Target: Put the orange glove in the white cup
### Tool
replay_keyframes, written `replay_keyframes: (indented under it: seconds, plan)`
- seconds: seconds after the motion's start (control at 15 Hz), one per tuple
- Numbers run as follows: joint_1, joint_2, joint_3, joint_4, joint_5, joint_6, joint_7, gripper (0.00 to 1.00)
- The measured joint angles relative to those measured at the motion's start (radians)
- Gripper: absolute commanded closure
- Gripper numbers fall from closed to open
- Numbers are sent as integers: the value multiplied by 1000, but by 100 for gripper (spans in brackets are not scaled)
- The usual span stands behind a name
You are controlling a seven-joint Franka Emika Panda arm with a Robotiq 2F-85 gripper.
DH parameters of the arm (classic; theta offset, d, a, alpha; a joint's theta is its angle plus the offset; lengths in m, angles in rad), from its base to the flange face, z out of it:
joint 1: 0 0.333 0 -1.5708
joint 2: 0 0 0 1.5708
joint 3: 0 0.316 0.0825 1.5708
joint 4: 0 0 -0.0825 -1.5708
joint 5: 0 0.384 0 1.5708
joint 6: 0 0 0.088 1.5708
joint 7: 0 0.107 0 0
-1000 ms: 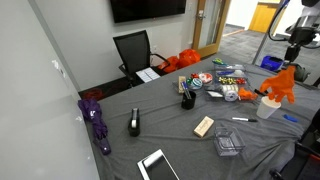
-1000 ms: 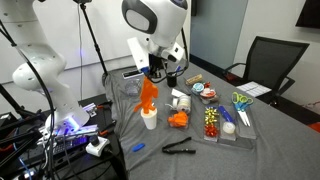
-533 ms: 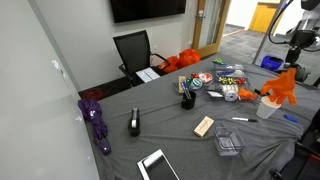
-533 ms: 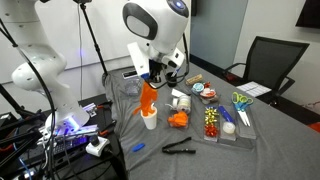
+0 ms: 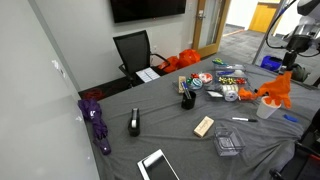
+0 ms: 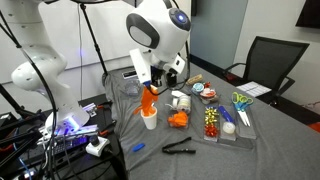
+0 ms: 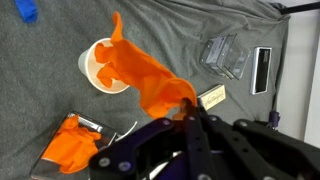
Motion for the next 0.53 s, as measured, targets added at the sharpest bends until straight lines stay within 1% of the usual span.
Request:
replay_keyframes:
  seconds: [0.2,0.53]
  plan:
    - [-9,7,0,0,-4,1,-19,100]
    - [-36,24,0,0,-46,17,-73,100]
